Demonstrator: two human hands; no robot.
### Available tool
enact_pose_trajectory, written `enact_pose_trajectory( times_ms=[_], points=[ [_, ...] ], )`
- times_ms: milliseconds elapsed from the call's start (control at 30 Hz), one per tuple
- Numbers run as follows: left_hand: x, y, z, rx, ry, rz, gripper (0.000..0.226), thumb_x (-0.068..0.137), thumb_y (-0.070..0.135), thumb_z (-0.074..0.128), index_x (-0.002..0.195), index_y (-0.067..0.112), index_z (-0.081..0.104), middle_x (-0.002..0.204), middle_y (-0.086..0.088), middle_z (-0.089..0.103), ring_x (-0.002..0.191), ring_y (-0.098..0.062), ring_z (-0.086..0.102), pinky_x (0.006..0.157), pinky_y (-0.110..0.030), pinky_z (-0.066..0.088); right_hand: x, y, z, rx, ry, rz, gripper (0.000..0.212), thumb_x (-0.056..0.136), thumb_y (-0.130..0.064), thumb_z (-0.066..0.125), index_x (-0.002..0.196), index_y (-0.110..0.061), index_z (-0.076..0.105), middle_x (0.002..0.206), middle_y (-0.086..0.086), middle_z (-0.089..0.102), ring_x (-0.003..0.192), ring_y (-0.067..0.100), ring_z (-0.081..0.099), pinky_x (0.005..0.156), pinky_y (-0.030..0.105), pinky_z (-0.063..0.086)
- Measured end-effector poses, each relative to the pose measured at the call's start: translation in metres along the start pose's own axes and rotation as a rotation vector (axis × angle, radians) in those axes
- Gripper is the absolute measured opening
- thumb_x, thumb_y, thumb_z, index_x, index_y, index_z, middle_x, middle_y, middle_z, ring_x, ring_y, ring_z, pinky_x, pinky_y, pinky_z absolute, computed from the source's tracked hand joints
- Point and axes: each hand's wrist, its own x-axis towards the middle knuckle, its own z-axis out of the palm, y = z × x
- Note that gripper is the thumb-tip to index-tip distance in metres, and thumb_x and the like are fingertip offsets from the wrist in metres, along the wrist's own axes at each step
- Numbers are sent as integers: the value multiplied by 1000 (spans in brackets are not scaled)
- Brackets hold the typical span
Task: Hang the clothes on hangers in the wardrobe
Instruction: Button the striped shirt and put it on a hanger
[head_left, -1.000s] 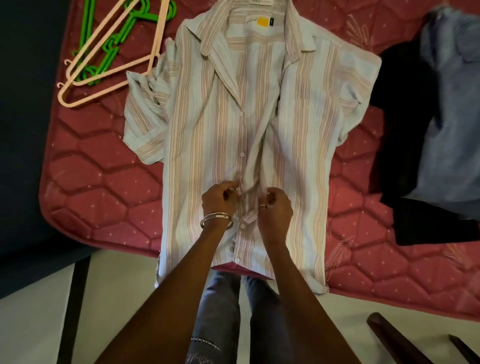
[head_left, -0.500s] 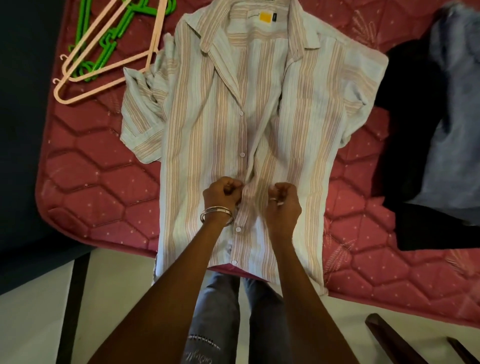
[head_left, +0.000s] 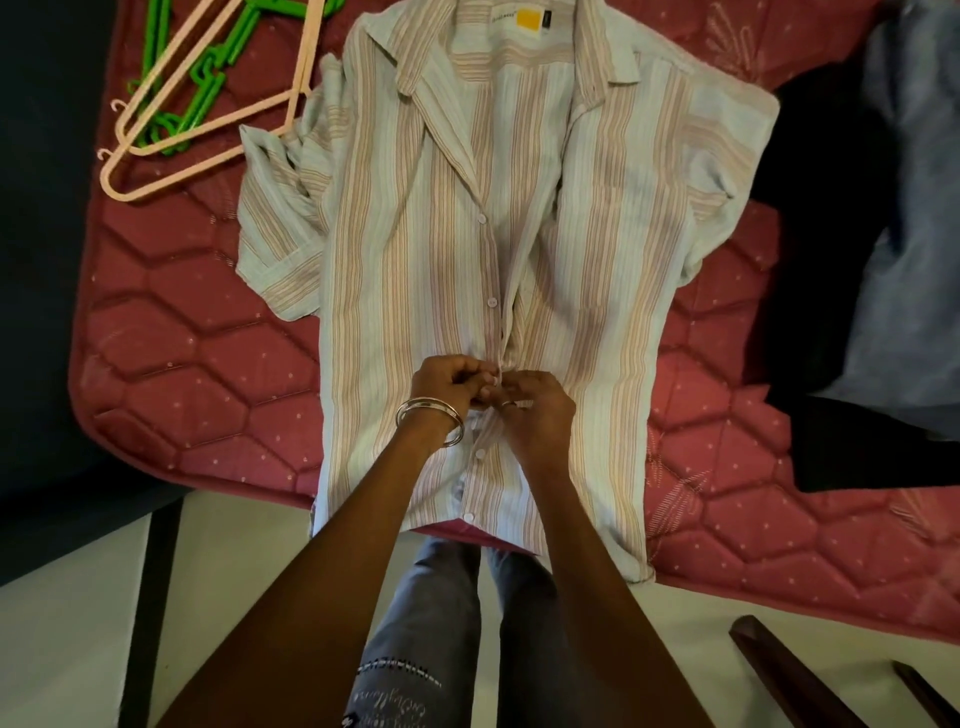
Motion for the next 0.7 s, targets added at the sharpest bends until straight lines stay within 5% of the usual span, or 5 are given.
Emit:
enact_pose_trajectory(
  times_ms=[300, 467, 567, 700],
  points=[
    [-10, 5, 5, 11, 118, 62, 11, 82, -1, 68, 92, 4, 69, 81, -8, 70, 69, -18, 68, 67, -32, 60, 3, 8, -2, 271, -14, 319, 10, 82, -1, 64, 81, -6, 72, 73, 8, 71, 69, 24, 69, 71, 50, 58],
    [-9, 3, 8, 97, 133, 87, 18, 87, -2, 60, 97, 5, 72, 94, -6, 71, 89, -20, 67, 84, -35, 56, 1, -4, 0, 87, -122, 95, 19, 81, -11, 74, 99, -6, 70, 83, -2, 69, 71, 6, 62, 74, 16, 51],
    [-9, 3, 6, 135, 175, 110, 20, 88, -2, 57, 95, 8, 72, 93, -1, 71, 87, -18, 67, 81, -33, 57, 3, -2, 8, -15, -60, 116, 19, 82, -1, 68, 101, -5, 69, 88, 5, 71, 76, 15, 65, 75, 21, 52],
    [-8, 1, 3, 157, 290, 132, 10, 82, 3, 68, 92, 4, 70, 84, -7, 71, 76, -18, 67, 76, -31, 56, 4, 1, 8, -14, 65, 202, 15, 83, 2, 63, 95, -2, 71, 85, 9, 72, 69, 12, 58, 63, 2, 37]
  ],
)
